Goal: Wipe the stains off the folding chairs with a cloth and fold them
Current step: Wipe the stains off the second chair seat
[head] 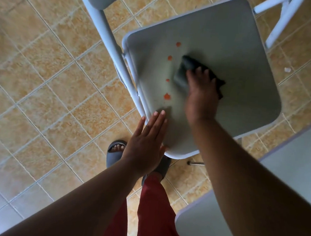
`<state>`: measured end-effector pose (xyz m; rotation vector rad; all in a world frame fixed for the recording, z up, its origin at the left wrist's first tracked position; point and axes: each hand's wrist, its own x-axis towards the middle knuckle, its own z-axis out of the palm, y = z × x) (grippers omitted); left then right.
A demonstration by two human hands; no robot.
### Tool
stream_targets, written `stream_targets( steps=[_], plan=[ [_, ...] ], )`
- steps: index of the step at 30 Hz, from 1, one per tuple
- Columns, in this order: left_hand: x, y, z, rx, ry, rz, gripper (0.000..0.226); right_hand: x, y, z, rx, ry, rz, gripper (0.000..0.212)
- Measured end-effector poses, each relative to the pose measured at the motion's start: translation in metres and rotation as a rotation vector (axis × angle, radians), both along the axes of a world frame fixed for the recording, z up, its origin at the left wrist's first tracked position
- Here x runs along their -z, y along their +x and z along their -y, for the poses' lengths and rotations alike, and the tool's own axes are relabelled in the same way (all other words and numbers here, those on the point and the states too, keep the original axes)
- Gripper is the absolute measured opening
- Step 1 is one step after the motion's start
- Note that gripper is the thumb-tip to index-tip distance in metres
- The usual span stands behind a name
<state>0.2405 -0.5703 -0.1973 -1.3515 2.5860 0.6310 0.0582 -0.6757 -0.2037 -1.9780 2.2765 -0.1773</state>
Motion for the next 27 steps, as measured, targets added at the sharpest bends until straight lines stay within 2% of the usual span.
stream_targets(
  steps=[3,5,7,9,12,15,18,21,23,25,27],
  plan=[
    [0.002,0.001,-0.007,0.002,0.007,0.007,0.082,0.001,0.022,-0.053,-0.216,0.028,0.076,0.04],
    [0.002,0.003,-0.011,0.017,0.012,0.009,0.082,-0.015,0.016,-0.07,-0.281,0.093,0.197,0.043],
    [0.002,0.004,-0.011,0.034,0.011,0.013,0.082,-0.035,-0.003,-0.059,-0.227,0.074,0.33,0.046],
    [0.002,0.005,-0.009,0.039,0.005,0.01,0.081,-0.056,-0.028,-0.028,-0.096,-0.005,0.357,0.045],
    [0.003,0.004,-0.009,0.028,-0.002,-0.009,0.082,-0.078,-0.068,0.04,0.113,-0.126,0.258,0.042],
    [0.005,0.005,-0.01,0.023,0.004,-0.03,0.082,-0.068,-0.101,0.11,0.275,-0.091,0.223,0.041],
    [0.009,0.007,-0.011,0.02,0.0,-0.041,0.081,-0.045,-0.1,0.144,0.379,-0.081,0.218,0.037],
    [0.011,0.007,-0.011,0.017,0.012,-0.042,0.078,-0.02,-0.063,0.149,0.351,0.043,0.24,0.037],
    [0.01,0.007,-0.012,0.015,0.022,-0.034,0.077,-0.017,-0.028,0.143,0.305,0.084,0.074,0.041],
    [0.009,0.007,-0.012,0.016,0.025,-0.026,0.076,-0.013,-0.001,0.131,0.144,0.106,-0.068,0.04],
    [0.01,0.008,-0.012,0.019,0.028,-0.025,0.076,-0.004,0.019,0.108,-0.037,0.162,-0.079,0.043]
  ],
)
